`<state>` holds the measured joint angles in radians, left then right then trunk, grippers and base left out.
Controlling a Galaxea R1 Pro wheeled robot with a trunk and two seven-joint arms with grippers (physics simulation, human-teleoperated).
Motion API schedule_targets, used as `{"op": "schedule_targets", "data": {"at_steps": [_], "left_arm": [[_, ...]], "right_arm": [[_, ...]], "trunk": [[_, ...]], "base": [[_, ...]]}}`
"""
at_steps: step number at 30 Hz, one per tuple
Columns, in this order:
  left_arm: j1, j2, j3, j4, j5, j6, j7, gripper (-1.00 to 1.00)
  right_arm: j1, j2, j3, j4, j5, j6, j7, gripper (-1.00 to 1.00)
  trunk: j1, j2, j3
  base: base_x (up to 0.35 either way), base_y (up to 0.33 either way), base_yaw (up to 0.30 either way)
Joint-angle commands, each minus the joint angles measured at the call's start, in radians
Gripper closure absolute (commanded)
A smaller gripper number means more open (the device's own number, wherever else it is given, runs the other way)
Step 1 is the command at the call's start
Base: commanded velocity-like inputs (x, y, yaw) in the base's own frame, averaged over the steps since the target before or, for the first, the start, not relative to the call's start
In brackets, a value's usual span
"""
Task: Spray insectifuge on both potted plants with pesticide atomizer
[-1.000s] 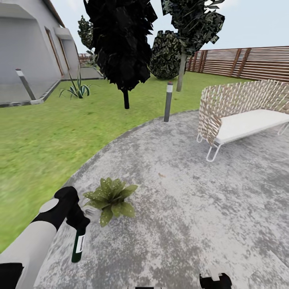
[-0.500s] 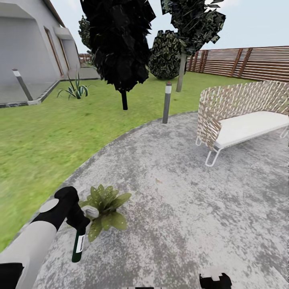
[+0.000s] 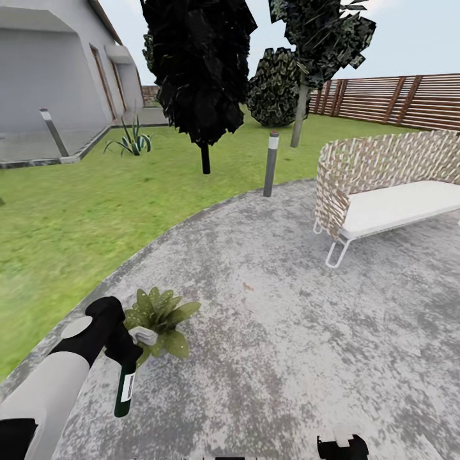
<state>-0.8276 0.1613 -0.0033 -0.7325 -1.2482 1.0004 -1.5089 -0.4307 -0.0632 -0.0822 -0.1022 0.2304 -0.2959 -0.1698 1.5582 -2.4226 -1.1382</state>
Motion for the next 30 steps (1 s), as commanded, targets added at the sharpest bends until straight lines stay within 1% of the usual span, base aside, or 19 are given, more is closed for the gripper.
{"op": "schedule_targets", "data": {"at_steps": [1,4,8,10,11,13,14,16,20,24,30], "left_arm": [[-0.001,0.0,0.0,-0.001,-0.01,0.01,-0.01,1.0],[-0.001,0.001,-0.001,-0.001,-0.012,0.01,-0.01,1.0],[0.0,0.01,0.002,0.002,-0.016,0.01,-0.01,1.0],[0.02,0.015,0.016,0.001,-0.016,0.01,0.011,1.0],[0.033,0.016,0.027,0.001,-0.016,0.009,0.038,1.0],[0.042,0.016,0.045,0.002,-0.012,0.009,0.075,1.0],[0.045,0.013,0.06,0.002,-0.01,0.009,0.092,1.0],[0.047,0.007,0.079,0.002,-0.007,0.009,0.103,1.0],[0.048,0.0,0.09,0.002,-0.005,0.009,0.107,1.0],[0.048,-0.003,0.096,0.001,-0.003,0.009,0.107,1.0],[0.048,-0.015,0.096,0.001,-0.002,0.009,0.107,1.0]], "right_arm": [[0.0,0.0,-0.008,0.001,0.01,-0.003,-0.002,-1.0],[0.0,0.0,-0.008,0.001,0.01,-0.003,-0.002,-1.0],[0.0,0.0,-0.008,0.001,0.01,-0.003,-0.002,-1.0],[0.0,0.0,-0.008,0.001,0.01,-0.003,-0.002,-1.0],[0.0,0.0,-0.008,0.001,0.01,-0.003,-0.002,-1.0],[0.0,0.0,-0.008,0.001,0.01,-0.003,-0.002,-1.0],[0.0,0.0,-0.008,0.001,0.01,-0.003,-0.002,-1.0],[0.0,0.0,-0.008,0.001,0.01,-0.003,-0.002,-1.0],[0.0,0.0,-0.008,0.001,0.01,-0.003,-0.002,-1.0],[0.0,-0.001,-0.008,0.001,0.011,-0.003,-0.001,-1.0],[0.0,-0.006,-0.007,0.004,0.013,-0.004,-0.001,-1.0]], "trunk": [[0.0,0.0,-0.001],[0.0,0.0,-0.001],[0.0,0.0,-0.001],[0.0,0.0,-0.001],[0.0,0.0,-0.001],[0.0,0.0,-0.001],[0.0,0.0,-0.001],[0.0,0.0,-0.001],[0.0,0.0,-0.001],[0.0,0.0,-0.001],[0.0,0.0,-0.001]], "base": [[-0.06,-0.275,0.275],[-0.026,-0.234,0.277],[-0.005,-0.053,0.278],[-0.001,-0.008,0.278],[0.0,-0.003,0.278],[0.0,-0.001,0.278],[0.0,-0.001,0.278],[0.0,0.0,0.278],[0.0,0.0,0.257],[0.131,-0.059,0.061],[0.253,-0.199,0.006]]}}
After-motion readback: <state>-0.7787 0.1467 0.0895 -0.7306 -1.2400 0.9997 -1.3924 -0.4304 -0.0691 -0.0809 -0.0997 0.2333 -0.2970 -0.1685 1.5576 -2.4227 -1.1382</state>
